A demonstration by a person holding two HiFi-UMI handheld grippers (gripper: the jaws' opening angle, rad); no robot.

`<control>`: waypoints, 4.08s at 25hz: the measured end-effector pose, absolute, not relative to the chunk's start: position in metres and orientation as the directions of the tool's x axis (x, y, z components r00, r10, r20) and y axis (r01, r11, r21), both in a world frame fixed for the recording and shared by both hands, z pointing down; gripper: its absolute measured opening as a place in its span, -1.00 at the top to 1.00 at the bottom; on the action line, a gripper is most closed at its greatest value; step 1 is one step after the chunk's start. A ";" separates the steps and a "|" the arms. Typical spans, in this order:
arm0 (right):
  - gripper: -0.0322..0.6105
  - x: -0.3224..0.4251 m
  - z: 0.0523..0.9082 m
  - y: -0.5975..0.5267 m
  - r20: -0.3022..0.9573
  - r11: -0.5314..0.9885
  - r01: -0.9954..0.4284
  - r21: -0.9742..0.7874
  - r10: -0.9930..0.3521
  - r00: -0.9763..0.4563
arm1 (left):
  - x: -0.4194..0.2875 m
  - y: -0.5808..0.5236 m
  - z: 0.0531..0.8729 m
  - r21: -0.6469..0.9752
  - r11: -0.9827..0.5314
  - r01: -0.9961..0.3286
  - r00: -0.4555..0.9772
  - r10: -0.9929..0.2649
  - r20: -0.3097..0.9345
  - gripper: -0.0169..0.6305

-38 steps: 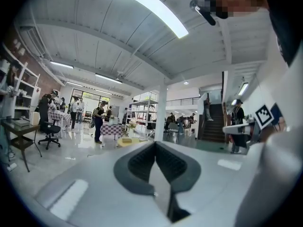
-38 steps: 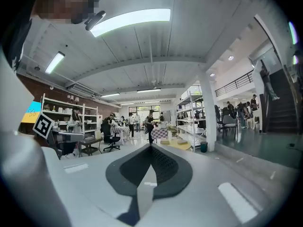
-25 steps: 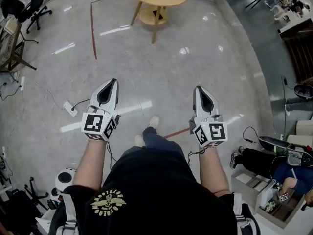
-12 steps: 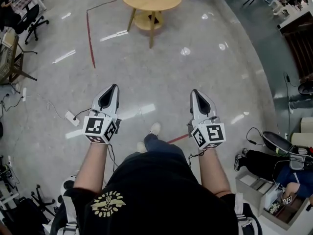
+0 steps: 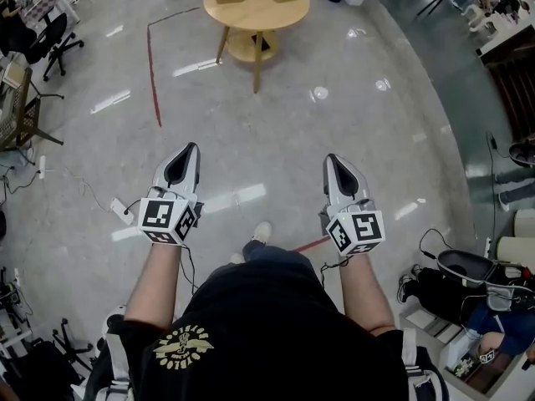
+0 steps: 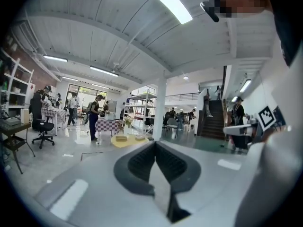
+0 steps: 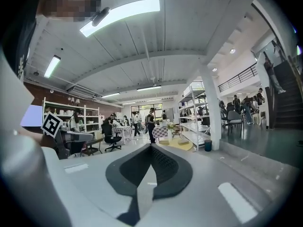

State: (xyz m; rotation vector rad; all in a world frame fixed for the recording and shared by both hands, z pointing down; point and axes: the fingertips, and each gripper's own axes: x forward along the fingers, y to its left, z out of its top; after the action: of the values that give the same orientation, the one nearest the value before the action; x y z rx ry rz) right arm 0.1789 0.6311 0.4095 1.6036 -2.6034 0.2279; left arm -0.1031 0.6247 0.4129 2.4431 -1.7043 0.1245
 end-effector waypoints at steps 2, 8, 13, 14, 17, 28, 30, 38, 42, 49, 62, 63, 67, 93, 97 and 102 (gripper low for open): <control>0.90 0.184 0.409 0.619 0.136 0.446 -0.890 -0.093 -0.880 -0.456 | -0.100 0.615 0.409 0.077 -0.330 -0.941 0.339 -0.928 0.155 0.94; 0.90 0.194 0.406 0.587 0.111 0.466 -0.878 -0.110 -0.872 -0.477 | -0.098 0.597 0.403 0.064 -0.294 -0.954 0.300 -0.942 0.151 0.94; 0.90 0.206 0.402 0.567 0.086 0.484 -0.866 -0.126 -0.864 -0.495 | -0.092 0.584 0.395 0.053 -0.269 -0.962 0.274 -0.950 0.150 0.94; 0.90 0.210 0.402 0.562 0.081 0.484 -0.865 -0.132 -0.864 -0.496 | -0.090 0.582 0.393 0.048 -0.266 -0.963 0.270 -0.951 0.151 0.94; 0.90 0.219 0.405 0.548 0.072 0.478 -0.865 -0.152 -0.868 -0.492 | -0.087 0.571 0.392 0.045 -0.261 -0.964 0.265 -0.952 0.153 0.94; 0.90 0.218 0.412 0.537 0.119 0.495 -0.862 -0.107 -0.854 -0.506 | -0.077 0.554 0.400 0.078 -0.271 -0.959 0.280 -0.948 0.153 0.94; 0.90 0.212 0.415 0.537 0.129 0.497 -0.861 -0.111 -0.852 -0.508 | -0.080 0.556 0.402 0.070 -0.279 -0.958 0.287 -0.946 0.151 0.94; 0.90 0.164 0.414 0.514 0.138 0.516 -0.850 -0.108 -0.839 -0.526 | -0.109 0.522 0.408 0.102 -0.308 -0.946 0.321 -0.935 0.154 0.94; 0.89 0.153 0.410 0.496 0.136 0.509 -0.854 -0.106 -0.844 -0.520 | -0.112 0.496 0.402 0.104 -0.336 -0.936 0.349 -0.926 0.143 0.94; 0.90 0.150 0.409 0.479 0.126 0.484 -0.865 -0.131 -0.857 -0.499 | -0.113 0.472 0.401 0.098 -0.359 -0.928 0.370 -0.917 0.147 0.94; 0.90 0.165 0.421 0.504 0.161 0.507 -0.854 -0.119 -0.839 -0.520 | -0.108 0.500 0.415 0.138 -0.306 -0.942 0.326 -0.933 0.150 0.94; 0.90 0.167 0.421 0.505 0.164 0.507 -0.853 -0.121 -0.838 -0.521 | -0.107 0.501 0.419 0.145 -0.304 -0.942 0.326 -0.932 0.158 0.94; 0.90 0.168 0.427 0.501 0.178 0.512 -0.849 -0.130 -0.831 -0.528 | -0.100 0.496 0.431 0.152 -0.319 -0.936 0.344 -0.921 0.185 0.94; 0.90 0.084 0.392 0.411 0.127 0.418 -0.902 -0.110 -0.894 -0.430 | -0.189 0.385 0.408 0.140 -0.410 -0.901 0.427 -0.896 0.124 0.94; 0.90 0.089 0.390 0.412 0.130 0.385 -0.914 -0.129 -0.907 -0.400 | -0.182 0.380 0.415 0.160 -0.437 -0.885 0.458 -0.879 0.135 0.94; 0.90 0.084 0.389 0.411 0.134 0.375 -0.920 -0.114 -0.912 -0.388 | -0.183 0.380 0.419 0.164 -0.452 -0.877 0.474 -0.872 0.127 0.94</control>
State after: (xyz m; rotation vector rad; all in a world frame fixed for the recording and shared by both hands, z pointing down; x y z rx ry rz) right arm 0.0837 0.4115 0.3889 1.7097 -2.5645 0.2629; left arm -0.1832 0.3802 0.4187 2.5139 -1.5132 0.0356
